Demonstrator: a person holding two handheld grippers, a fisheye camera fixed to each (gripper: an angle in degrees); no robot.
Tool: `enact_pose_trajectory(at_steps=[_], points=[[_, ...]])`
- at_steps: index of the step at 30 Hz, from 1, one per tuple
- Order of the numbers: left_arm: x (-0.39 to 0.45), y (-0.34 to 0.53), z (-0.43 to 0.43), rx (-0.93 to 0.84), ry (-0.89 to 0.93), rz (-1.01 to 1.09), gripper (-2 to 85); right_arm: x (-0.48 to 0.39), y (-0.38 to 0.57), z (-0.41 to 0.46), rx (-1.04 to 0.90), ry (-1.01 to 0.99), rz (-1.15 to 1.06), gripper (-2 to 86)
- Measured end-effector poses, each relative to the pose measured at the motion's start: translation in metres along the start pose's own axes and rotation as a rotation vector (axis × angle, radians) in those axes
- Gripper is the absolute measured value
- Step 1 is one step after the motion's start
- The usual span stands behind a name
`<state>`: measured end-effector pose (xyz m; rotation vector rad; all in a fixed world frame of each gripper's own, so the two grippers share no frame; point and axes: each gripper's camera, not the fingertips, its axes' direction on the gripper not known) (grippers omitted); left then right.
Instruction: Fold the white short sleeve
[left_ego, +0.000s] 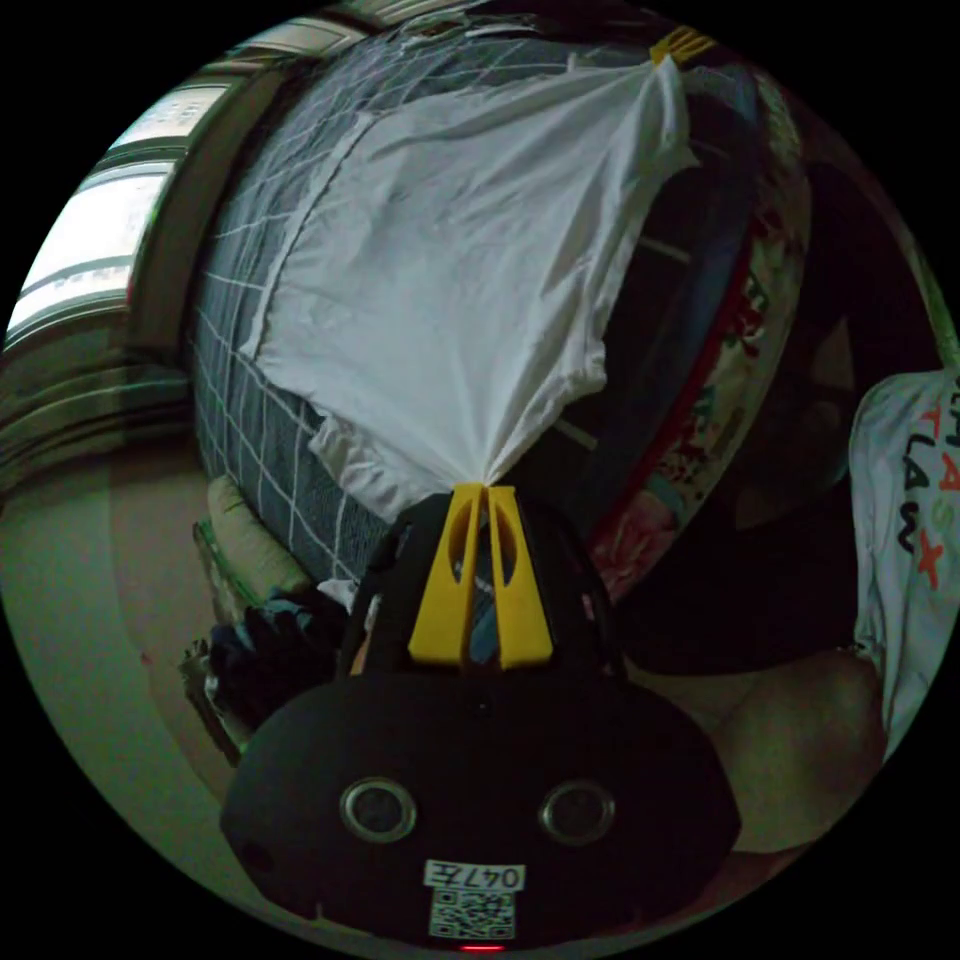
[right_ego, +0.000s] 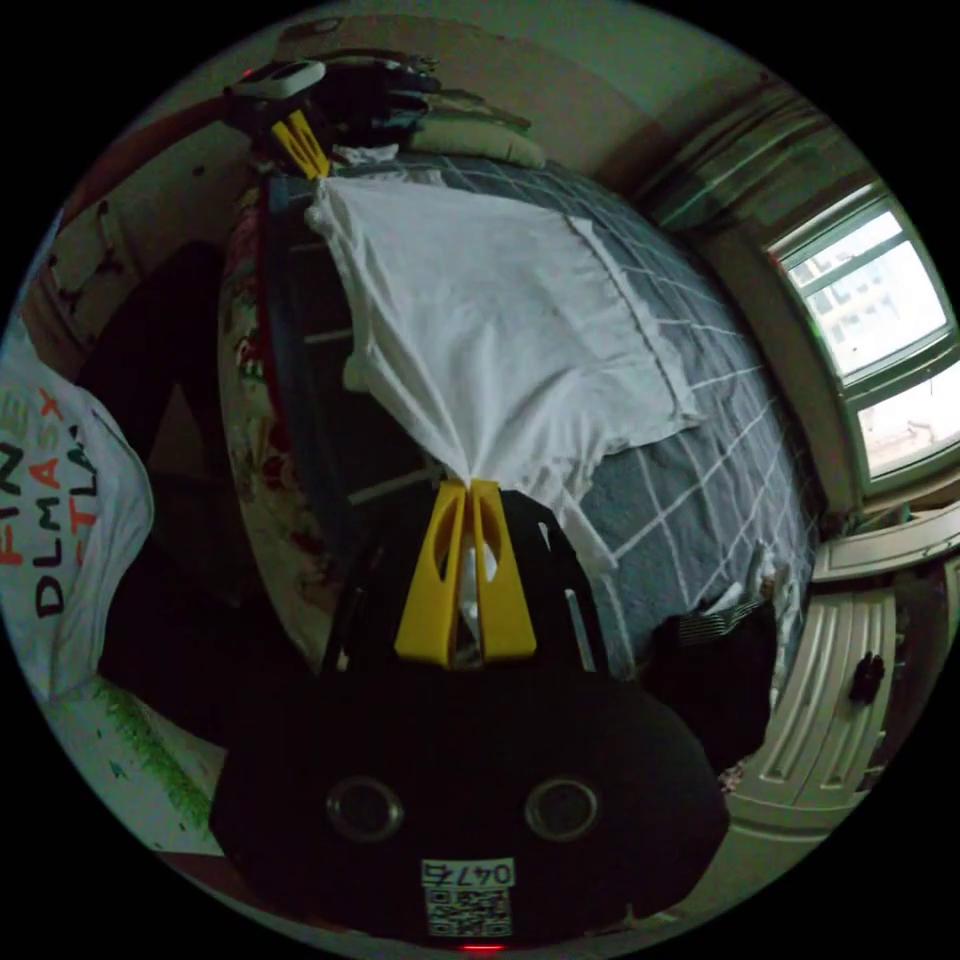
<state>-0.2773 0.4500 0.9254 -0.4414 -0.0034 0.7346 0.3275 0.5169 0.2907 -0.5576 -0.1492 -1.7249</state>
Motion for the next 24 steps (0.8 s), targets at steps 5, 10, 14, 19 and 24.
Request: enact_pose_trajectory(at_steps=[5,10,14,19,24], points=[[0.010,-0.033,0.040,-0.071,-0.071,0.060,-0.4,-0.005,0.012,0.060,-0.016,-0.073,0.019,3.3],[-0.002,-0.031,0.062,-0.049,-0.063,-0.011,-0.2,0.016,0.065,0.072,0.080,-0.157,0.196,8.0],[-0.021,0.004,0.057,0.071,-0.062,-0.228,-0.3,0.029,0.131,0.070,0.211,-0.052,0.393,6.1],[-0.020,0.017,0.041,0.315,-0.032,-0.320,0.1,0.051,0.181,0.126,0.187,-0.011,0.611,6.9],[-0.016,0.003,0.060,0.492,0.035,-0.380,0.2,0.060,0.177,0.194,0.183,-0.139,0.732,5.8]])
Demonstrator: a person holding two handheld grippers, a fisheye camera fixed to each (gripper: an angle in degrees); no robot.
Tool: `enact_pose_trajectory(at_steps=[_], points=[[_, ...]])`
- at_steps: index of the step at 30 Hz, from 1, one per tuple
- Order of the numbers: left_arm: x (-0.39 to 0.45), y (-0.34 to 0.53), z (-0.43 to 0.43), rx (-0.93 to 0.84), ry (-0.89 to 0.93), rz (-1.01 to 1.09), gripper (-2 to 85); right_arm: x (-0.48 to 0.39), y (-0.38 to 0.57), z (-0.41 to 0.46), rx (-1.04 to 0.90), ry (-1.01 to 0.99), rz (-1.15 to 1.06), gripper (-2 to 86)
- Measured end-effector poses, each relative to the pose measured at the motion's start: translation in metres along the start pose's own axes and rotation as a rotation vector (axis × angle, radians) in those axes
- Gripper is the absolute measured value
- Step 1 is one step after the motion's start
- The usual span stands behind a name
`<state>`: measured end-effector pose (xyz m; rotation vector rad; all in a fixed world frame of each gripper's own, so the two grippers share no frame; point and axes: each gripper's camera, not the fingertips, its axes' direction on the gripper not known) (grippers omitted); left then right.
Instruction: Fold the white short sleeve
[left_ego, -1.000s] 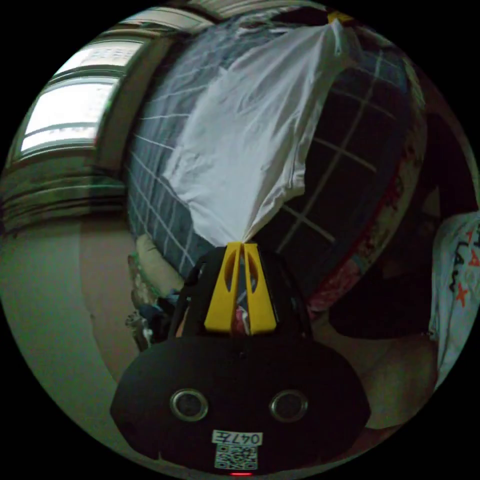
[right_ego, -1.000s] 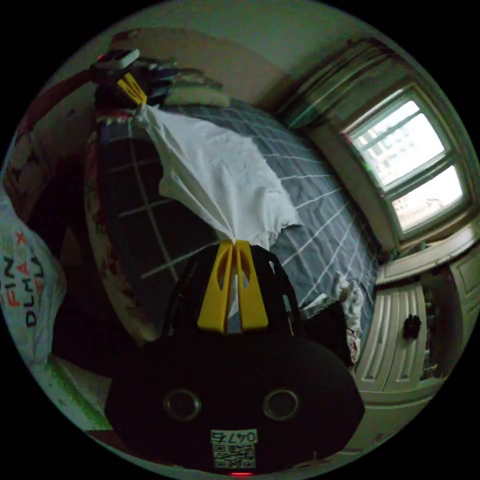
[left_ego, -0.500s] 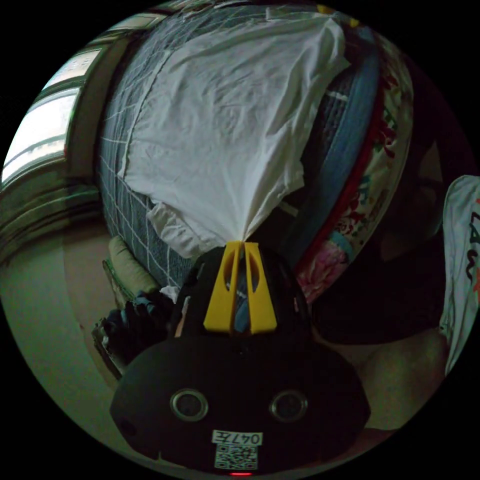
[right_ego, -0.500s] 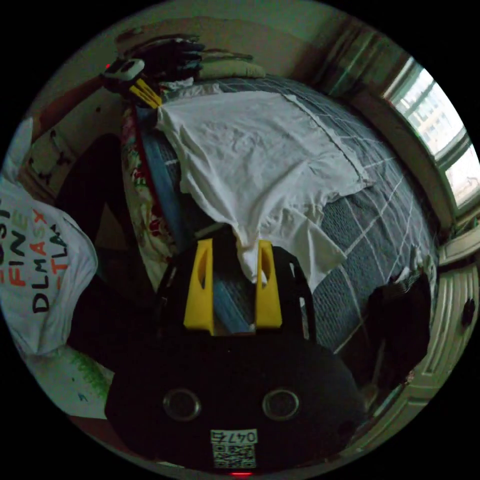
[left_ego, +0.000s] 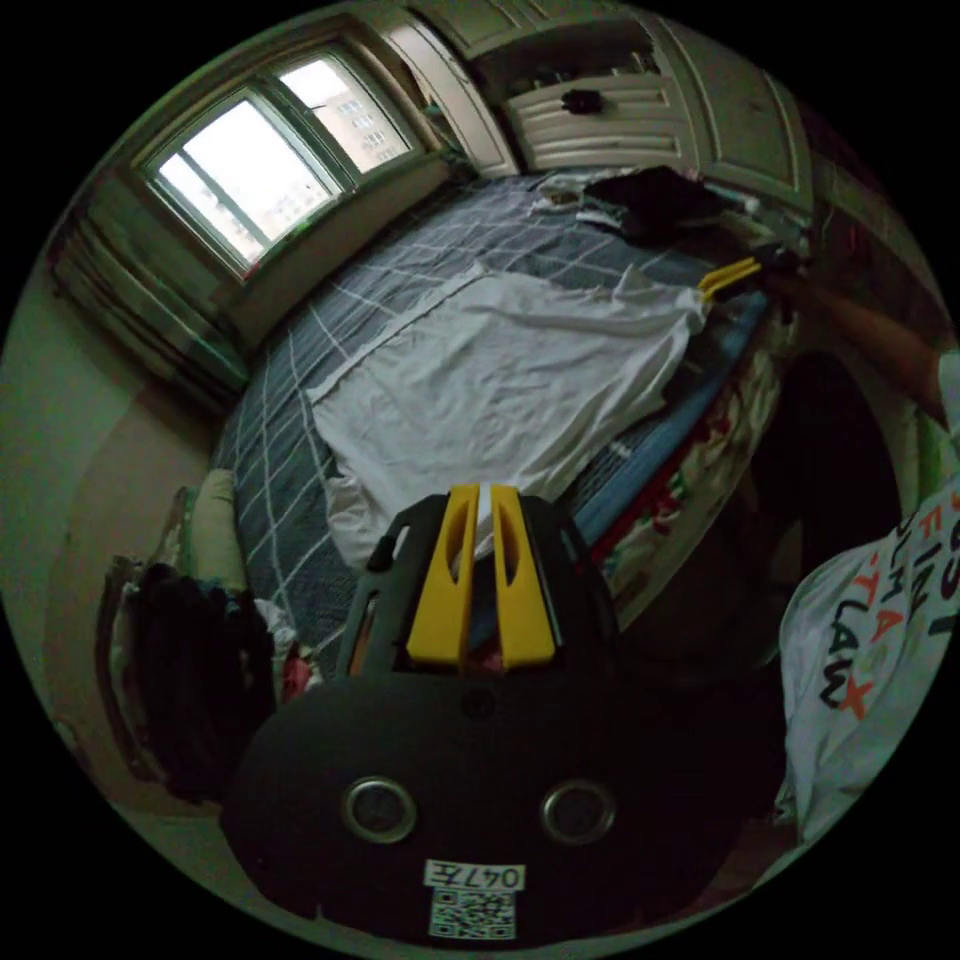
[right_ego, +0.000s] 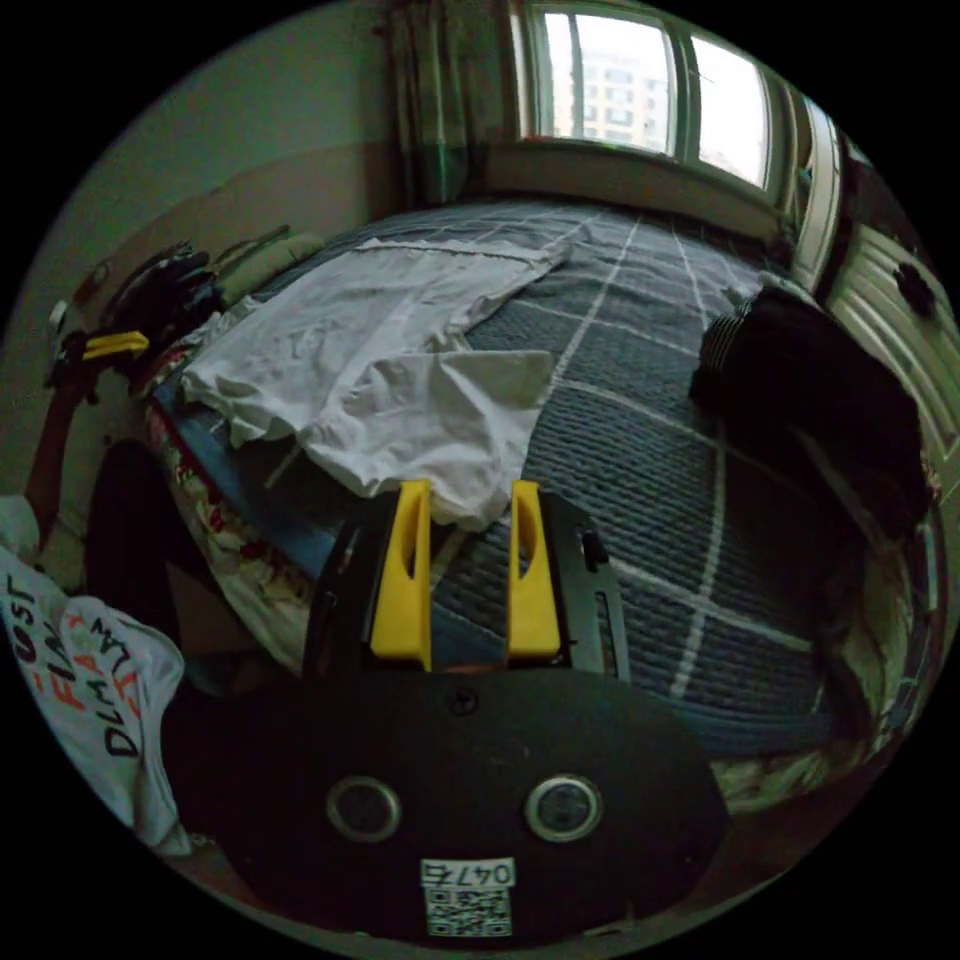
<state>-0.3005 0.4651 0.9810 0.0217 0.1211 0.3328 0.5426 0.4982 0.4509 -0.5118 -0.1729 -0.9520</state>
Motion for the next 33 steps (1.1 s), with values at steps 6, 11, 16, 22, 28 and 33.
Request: enact_pose_trajectory(at_steps=[6,11,16,22,28,33], points=[[-0.022,0.006,0.057,0.064,0.217,-0.105,0.0,-0.024,-0.013,0.022,-0.084,0.161,-0.066,0.4],[-0.039,0.006,0.101,0.079,0.196,-0.095,-0.1,-0.026,-0.015,0.035,-0.229,0.225,-0.090,4.4],[-0.062,0.008,0.138,0.149,0.262,-0.134,-0.3,-0.019,-0.071,0.008,0.165,0.291,-0.066,3.9],[-0.087,0.034,0.172,0.232,0.239,-0.154,-0.5,-0.029,-0.262,0.110,0.164,0.121,-0.307,4.0],[-0.111,0.083,0.201,0.269,0.153,-0.268,-0.7,-0.029,-0.403,0.259,-0.005,0.254,-0.296,4.4],[-0.118,0.105,0.220,0.215,0.035,-0.243,-0.8,-0.031,-0.460,0.331,-0.053,0.232,-0.201,4.7]])
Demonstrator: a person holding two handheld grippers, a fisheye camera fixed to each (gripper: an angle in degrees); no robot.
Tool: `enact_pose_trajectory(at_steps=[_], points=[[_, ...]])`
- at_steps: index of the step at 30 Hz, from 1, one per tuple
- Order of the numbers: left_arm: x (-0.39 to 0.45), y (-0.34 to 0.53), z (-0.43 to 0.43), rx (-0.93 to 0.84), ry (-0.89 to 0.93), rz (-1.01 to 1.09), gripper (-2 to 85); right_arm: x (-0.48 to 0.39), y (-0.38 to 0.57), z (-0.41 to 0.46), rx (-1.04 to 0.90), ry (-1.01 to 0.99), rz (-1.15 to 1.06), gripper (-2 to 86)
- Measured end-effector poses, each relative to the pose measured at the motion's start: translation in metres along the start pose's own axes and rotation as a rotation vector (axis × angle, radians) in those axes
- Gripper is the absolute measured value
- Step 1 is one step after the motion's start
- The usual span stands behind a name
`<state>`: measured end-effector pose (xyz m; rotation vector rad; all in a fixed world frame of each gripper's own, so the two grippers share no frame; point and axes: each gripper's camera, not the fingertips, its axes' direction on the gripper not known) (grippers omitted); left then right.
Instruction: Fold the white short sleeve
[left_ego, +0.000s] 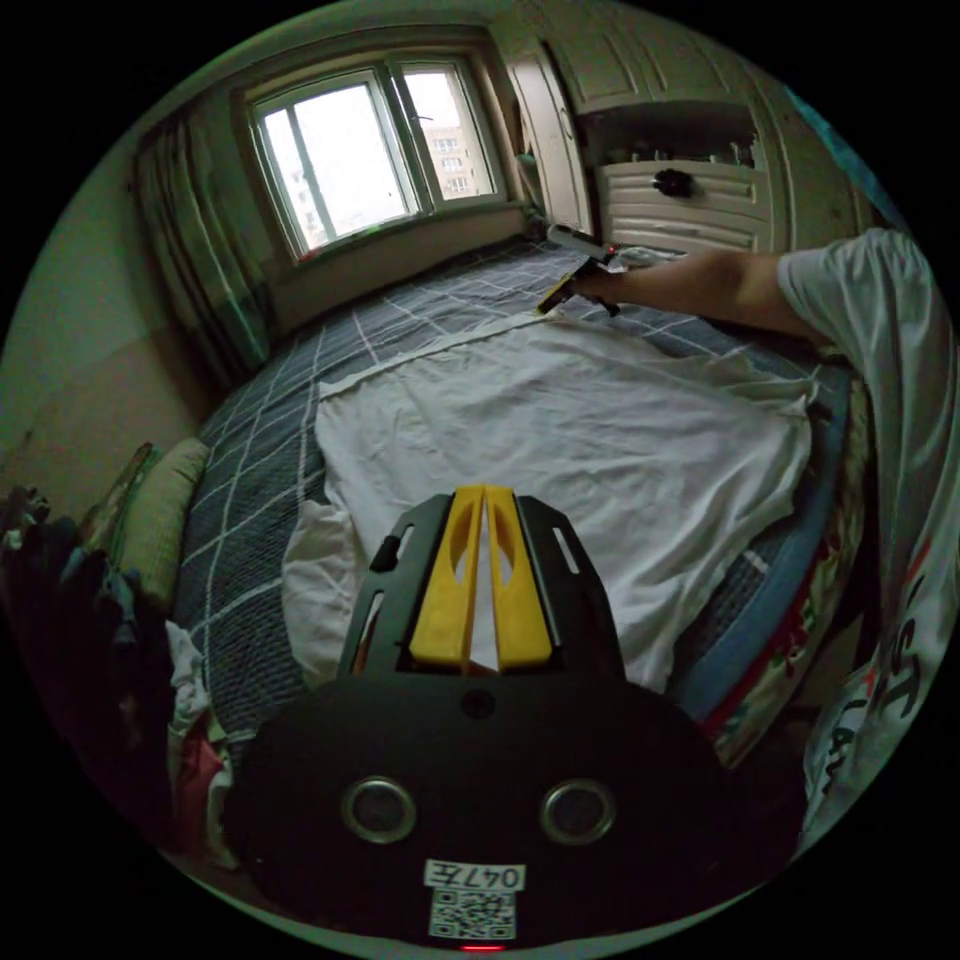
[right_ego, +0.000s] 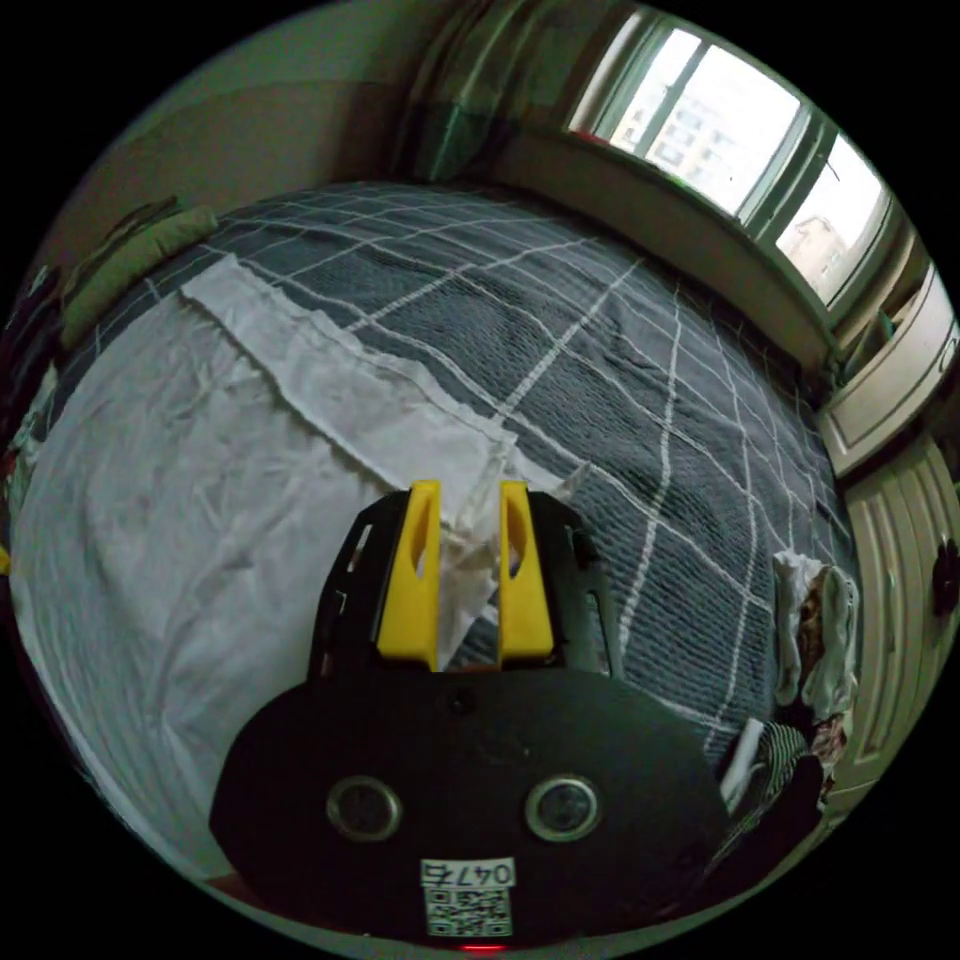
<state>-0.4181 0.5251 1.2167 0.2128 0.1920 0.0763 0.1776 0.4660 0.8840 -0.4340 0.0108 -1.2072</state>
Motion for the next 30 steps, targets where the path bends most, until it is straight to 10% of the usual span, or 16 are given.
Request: enact_pose_trajectory(at_steps=[18,26,30], points=[[-0.051,0.072,0.024,-0.034,-0.074,-0.023,-0.7,-0.074,-0.089,0.012,0.018,0.128,0.095,0.3],[-0.133,0.127,-0.005,-0.078,-0.526,-0.388,0.3,-0.137,-0.141,-0.025,0.035,0.241,0.119,11.3],[-0.178,0.163,-0.018,-0.117,-0.409,-0.575,3.3,-0.237,-0.159,-0.124,0.305,-0.106,-0.122,9.9]])
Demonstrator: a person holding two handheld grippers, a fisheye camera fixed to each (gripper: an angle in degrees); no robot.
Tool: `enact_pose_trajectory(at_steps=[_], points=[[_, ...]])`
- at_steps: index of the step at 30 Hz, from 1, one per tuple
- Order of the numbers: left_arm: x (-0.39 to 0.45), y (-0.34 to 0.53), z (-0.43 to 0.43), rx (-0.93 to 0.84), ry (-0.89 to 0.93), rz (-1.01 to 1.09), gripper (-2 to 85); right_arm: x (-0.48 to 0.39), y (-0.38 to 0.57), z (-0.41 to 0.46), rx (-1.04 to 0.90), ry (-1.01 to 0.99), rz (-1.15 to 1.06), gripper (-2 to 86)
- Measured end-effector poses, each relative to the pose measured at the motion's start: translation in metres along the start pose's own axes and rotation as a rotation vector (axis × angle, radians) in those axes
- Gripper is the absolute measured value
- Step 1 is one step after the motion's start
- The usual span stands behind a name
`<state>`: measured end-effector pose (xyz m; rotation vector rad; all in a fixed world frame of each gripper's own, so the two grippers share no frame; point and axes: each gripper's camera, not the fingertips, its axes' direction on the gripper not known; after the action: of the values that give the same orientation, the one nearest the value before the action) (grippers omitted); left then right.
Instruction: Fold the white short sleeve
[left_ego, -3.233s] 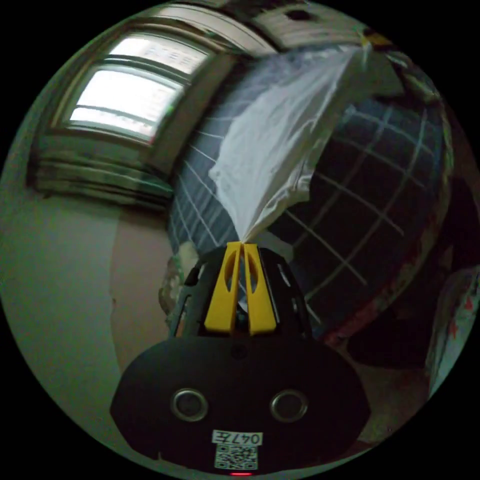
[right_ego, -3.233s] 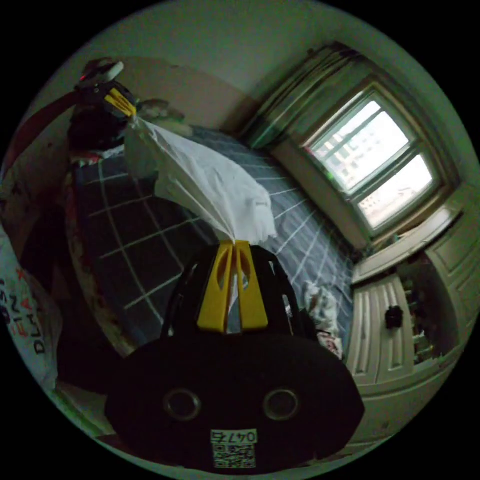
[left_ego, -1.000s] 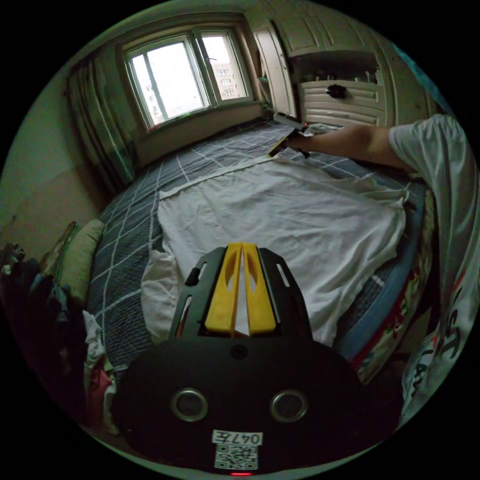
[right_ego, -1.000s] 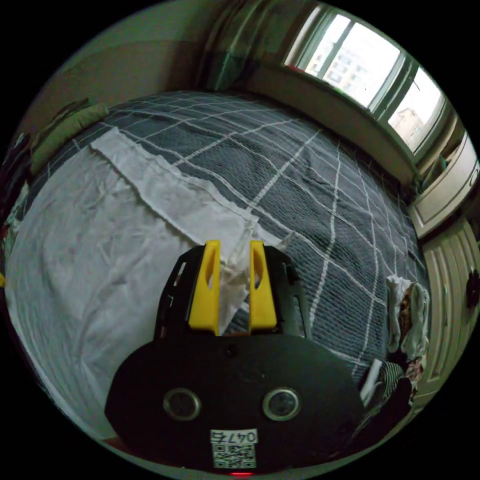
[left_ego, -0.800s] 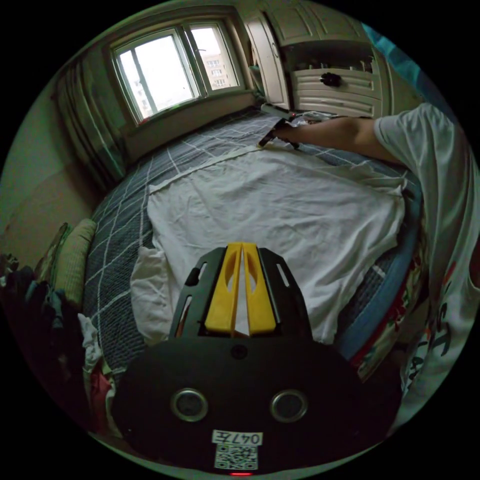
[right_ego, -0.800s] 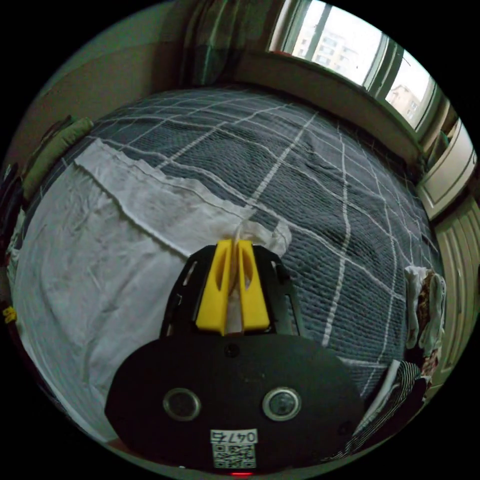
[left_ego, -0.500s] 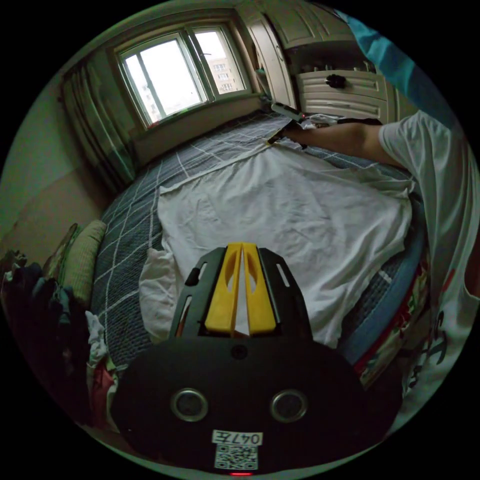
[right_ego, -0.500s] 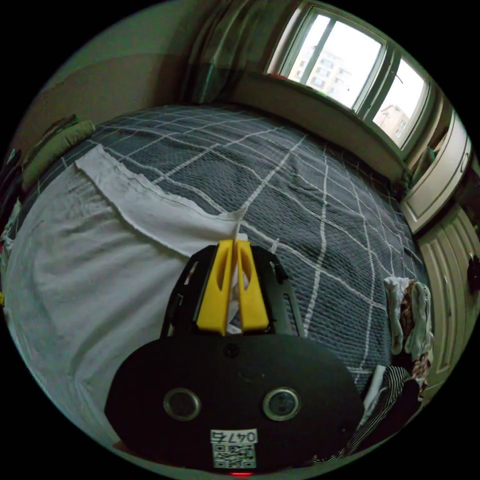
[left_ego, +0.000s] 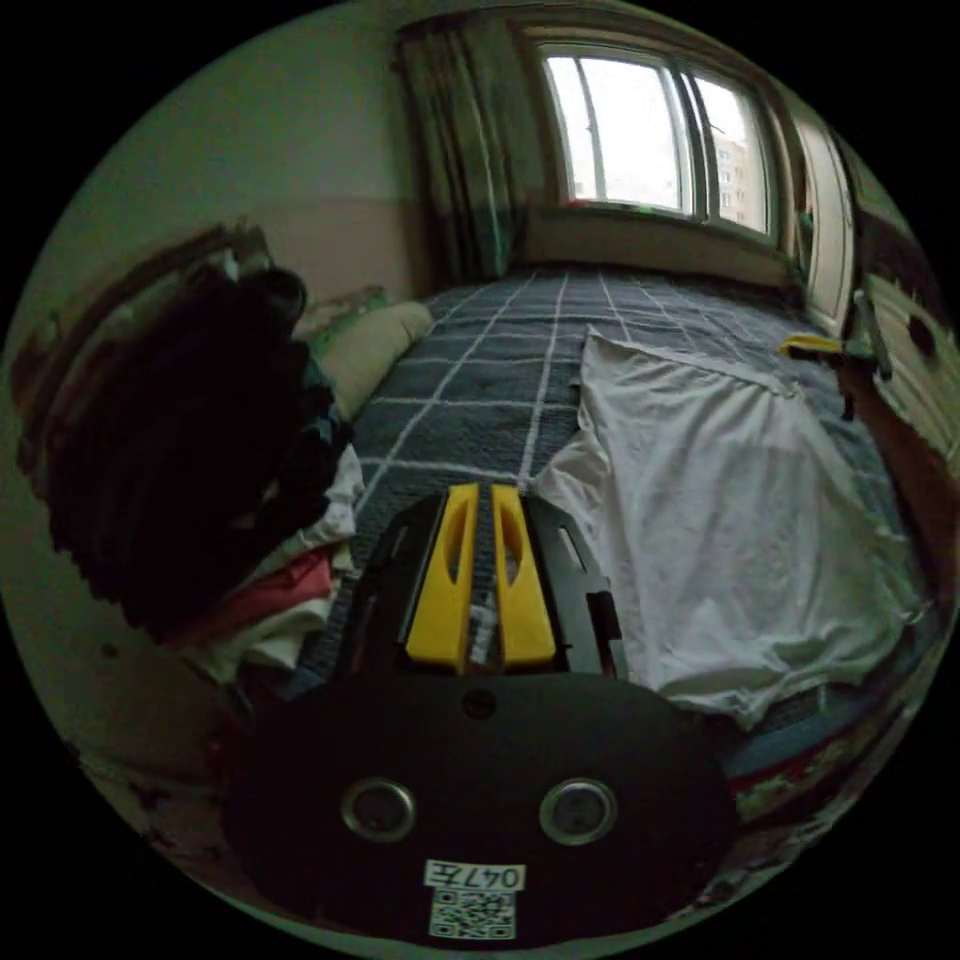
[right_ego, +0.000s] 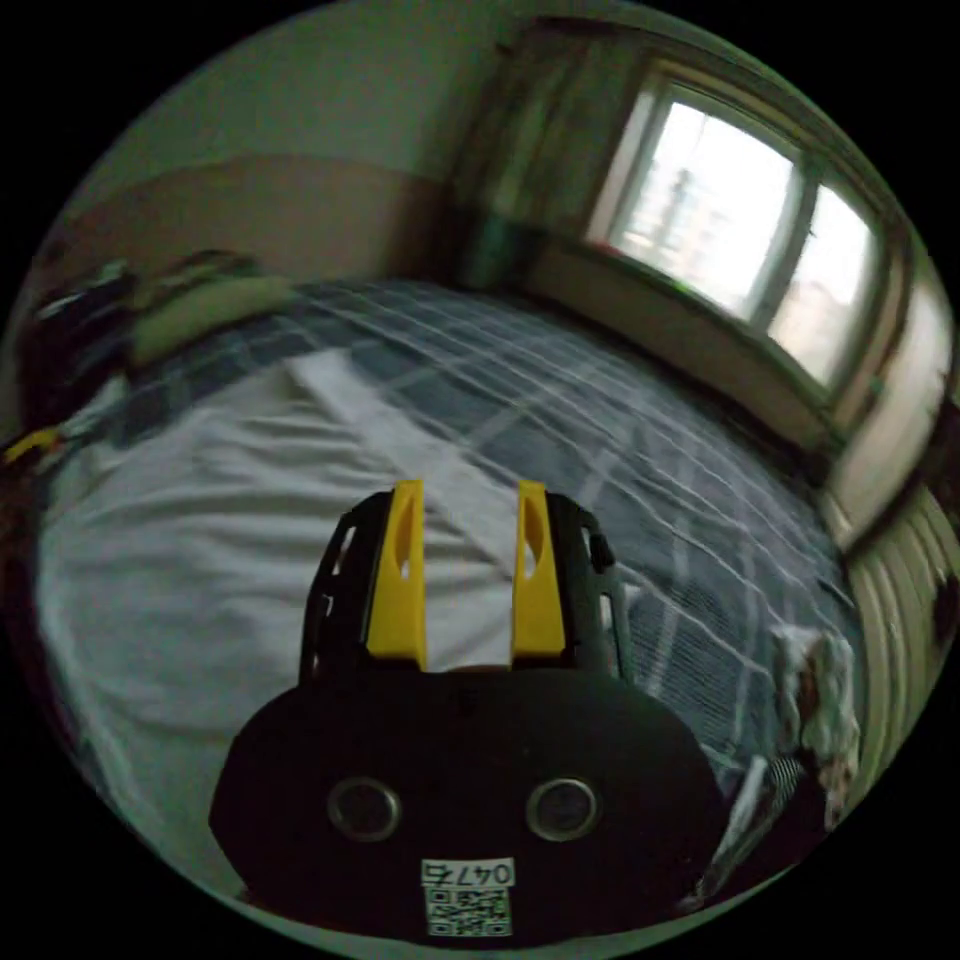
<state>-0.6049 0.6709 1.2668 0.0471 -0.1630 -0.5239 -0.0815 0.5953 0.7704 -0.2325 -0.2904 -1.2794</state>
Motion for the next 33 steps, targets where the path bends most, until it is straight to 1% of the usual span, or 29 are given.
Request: enact_pose_trajectory(at_steps=[1,2,4,5,6,7,8,10,12,14,15,16,17,18,19,21,23,24,25,26,27,28,29,30,32,33], points=[[-0.015,0.002,0.007,-0.040,0.088,-0.038,5.5,-0.046,-0.010,-0.019,0.009,-0.144,-0.075,9.7],[-0.027,0.004,0.015,-0.092,0.163,-0.072,7.5,-0.070,-0.012,-0.029,0.018,-0.215,-0.114,9.6],[-0.044,0.008,0.028,-0.177,0.260,-0.119,9.8,-0.159,-0.007,-0.070,0.028,-0.475,-0.206,8.9],[-0.051,0.011,0.035,-0.224,0.321,-0.143,10.6,-0.180,-0.004,-0.081,0.034,-0.526,-0.230,8.6],[-0.054,0.013,0.038,-0.237,0.349,-0.153,10.8,-0.222,0.003,-0.100,0.047,-0.587,-0.295,7.8],[-0.058,0.017,0.043,-0.255,0.391,-0.162,11.0,-0.263,0.007,-0.117,0.064,-0.607,-0.371,7.0],[-0.060,0.020,0.047,-0.274,0.393,-0.163,10.9,-0.283,0.009,-0.124,0.077,-0.606,-0.392,6.7],[-0.063,0.023,0.053,-0.302,0.369,-0.174,10.3,-0.357,0.009,-0.138,0.124,-0.609,-0.470,5.9],[-0.068,0.025,0.058,-0.319,0.396,-0.207,7.4,-0.408,0.005,-0.134,0.074,-0.590,-0.554,5.6],[-0.071,0.028,0.060,-0.312,0.427,-0.229,1.6,-0.448,0.001,-0.121,-0.004,-0.465,-0.626,5.0],[-0.072,0.029,0.059,-0.298,0.419,-0.228,1.2,-0.467,0.000,-0.111,-0.055,-0.362,-0.661,4.3],[-0.074,0.028,0.056,-0.268,0.394,-0.225,0.5,-0.480,-0.002,-0.099,-0.114,-0.272,-0.685,3.1],[-0.076,0.028,0.051,-0.238,0.358,-0.235,0.0,-0.483,-0.004,-0.097,-0.115,-0.270,-0.684,2.6],[-0.077,0.027,0.048,-0.215,0.337,-0.236,0.0,-0.483,-0.012,-0.097,-0.122,-0.311,-0.640,1.6],[-0.077,0.026,0.039,-0.163,0.281,-0.229,-0.2,-0.482,-0.023,-0.100,-0.150,-0.311,-0.590,1.0],[-0.070,0.025,0.019,-0.064,0.156,-0.156,-0.3,-0.474,-0.041,-0.119,-0.128,-0.341,-0.542,0.6],[-0.044,0.029,-0.005,0.045,-0.084,0.064,0.0,-0.461,-0.058,-0.141,-0.075,-0.368,-0.463,0.6],[-0.039,0.032,-0.006,0.044,-0.120,0.103,0.1,-0.455,-0.066,-0.145,-0.072,-0.391,-0.442,0.8],[-0.033,0.037,0.000,-0.022,-0.126,0.163,0.5,-0.455,-0.071,-0.139,-0.113,-0.448,-0.452,1.4],[-0.032,0.039,0.014,-0.150,-0.074,0.195,1.1,-0.456,-0.073,-0.131,-0.155,-0.481,-0.463,1.7],[-0.034,0.040,0.021,-0.208,-0.041,0.188,1.9,-0.463,-0.073,-0.111,-0.257,-0.546,-0.504,3.3],[-0.043,0.041,0.028,-0.267,0.022,0.133,3.3,-0.470,-0.072,-0.094,-0.338,-0.617,-0.532,4.9],[-0.059,0.043,0.024,-0.238,0.070,0.053,5.2,-0.471,-0.073,-0.089,-0.365,-0.654,-0.535,5.7],[-0.067,0.044,0.019,-0.207,0.079,0.011,6.2,-0.470,-0.077,-0.087,-0.381,-0.716,-0.535,6.7],[-0.101,0.055,0.004,-0.112,0.031,-0.126,7.3,-0.456,-0.095,-0.101,-0.309,-0.781,-0.518,6.6],[-0.107,0.057,0.002,-0.100,0.019,-0.149,7.3,-0.441,-0.113,-0.113,-0.209,-0.803,-0.479,6.0]])
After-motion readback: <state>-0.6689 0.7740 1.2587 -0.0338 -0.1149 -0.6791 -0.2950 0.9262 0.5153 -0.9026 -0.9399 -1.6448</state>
